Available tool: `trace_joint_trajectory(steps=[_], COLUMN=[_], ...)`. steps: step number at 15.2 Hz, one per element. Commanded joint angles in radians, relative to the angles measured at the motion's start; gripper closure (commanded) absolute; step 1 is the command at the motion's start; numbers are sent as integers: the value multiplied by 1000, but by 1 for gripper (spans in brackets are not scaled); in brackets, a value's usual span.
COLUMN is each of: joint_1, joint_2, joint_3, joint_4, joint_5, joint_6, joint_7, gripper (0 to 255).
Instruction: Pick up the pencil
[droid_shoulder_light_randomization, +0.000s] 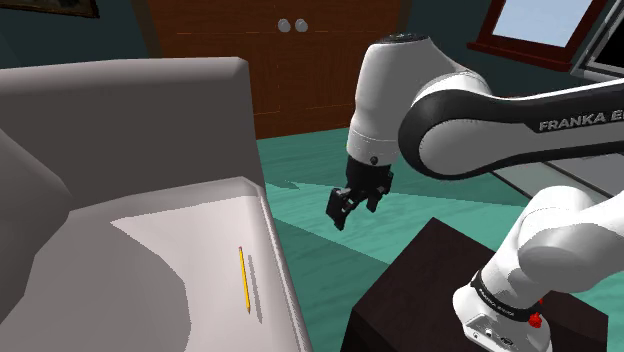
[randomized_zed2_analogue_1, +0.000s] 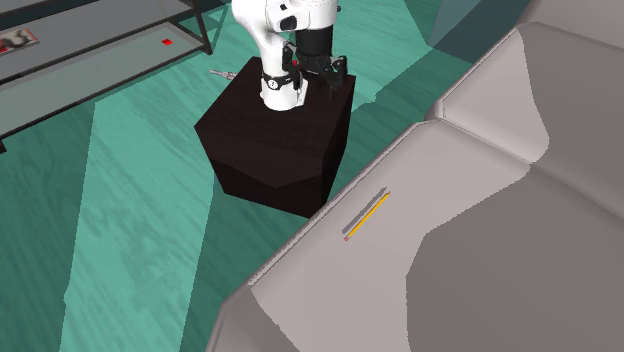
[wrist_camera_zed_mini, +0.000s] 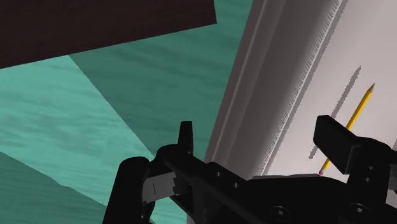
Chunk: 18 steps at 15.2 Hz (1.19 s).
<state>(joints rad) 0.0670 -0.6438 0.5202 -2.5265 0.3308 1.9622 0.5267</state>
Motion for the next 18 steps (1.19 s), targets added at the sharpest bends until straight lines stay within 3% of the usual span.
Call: trace_joint_trajectory(steps=[1, 6, 10, 12, 14, 16, 18], joint_1=[-14, -73, -159, -211, -240, -200, -97], joint_2=[64, 235, 413, 528, 674, 826, 939], joint_3=[64, 229, 382, 461, 518, 507, 430], joint_4=[15, 79, 155, 202, 259, 328, 404], joint_5=[8, -27, -148, -268, -447, -637, -759], joint_6=[66, 206, 309, 350, 371, 363, 347], joint_7=[68, 255, 453, 588, 761, 933, 1051], gripper=[0, 0, 0, 0, 0, 0, 0])
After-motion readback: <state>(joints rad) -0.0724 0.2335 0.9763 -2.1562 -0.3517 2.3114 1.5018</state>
